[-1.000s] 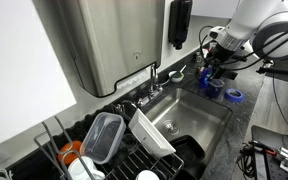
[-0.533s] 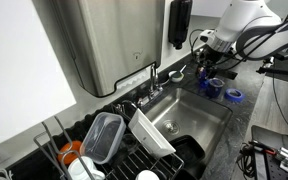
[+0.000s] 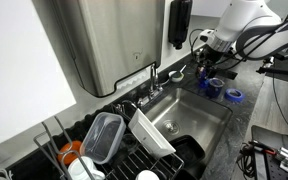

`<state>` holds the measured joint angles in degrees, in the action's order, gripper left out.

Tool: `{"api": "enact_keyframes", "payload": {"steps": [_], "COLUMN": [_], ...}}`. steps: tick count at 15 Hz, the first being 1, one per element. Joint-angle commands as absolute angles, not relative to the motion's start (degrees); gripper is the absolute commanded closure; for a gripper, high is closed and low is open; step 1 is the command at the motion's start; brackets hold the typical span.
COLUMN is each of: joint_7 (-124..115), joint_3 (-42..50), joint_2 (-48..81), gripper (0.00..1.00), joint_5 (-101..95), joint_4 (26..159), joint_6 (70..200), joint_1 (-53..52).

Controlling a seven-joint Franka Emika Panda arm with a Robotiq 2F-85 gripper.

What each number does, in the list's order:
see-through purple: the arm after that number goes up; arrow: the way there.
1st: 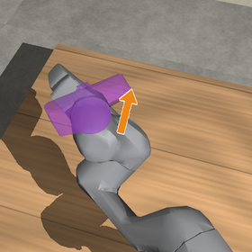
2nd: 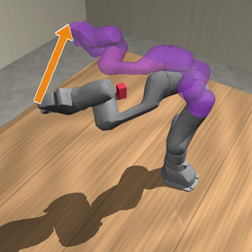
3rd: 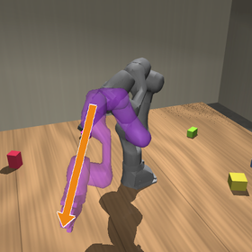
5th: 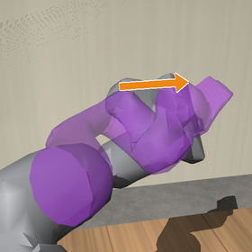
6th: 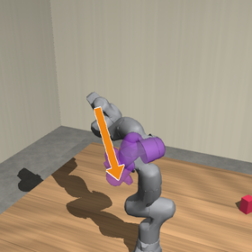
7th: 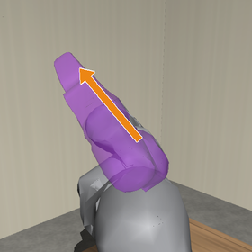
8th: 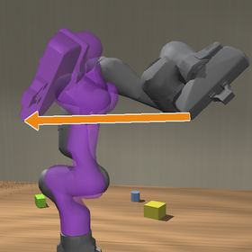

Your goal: Turn the right tap handle to the left

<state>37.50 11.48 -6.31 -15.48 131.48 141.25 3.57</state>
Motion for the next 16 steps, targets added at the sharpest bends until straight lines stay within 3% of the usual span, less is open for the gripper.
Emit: {"api": "enact_keyframes", "payload": {"steps": [1,16], "joint_7": [40.50,57.11], "joint_3": [11.32,8.37], "joint_2": [-3.05,17.33], "gripper": [0.00,0.00], "joint_5": [-14.82,-9.15], "joint_4": [129.44,115.15], "joint_6": [144.37,152.47], "joint_1": [5.10,11.18]}}
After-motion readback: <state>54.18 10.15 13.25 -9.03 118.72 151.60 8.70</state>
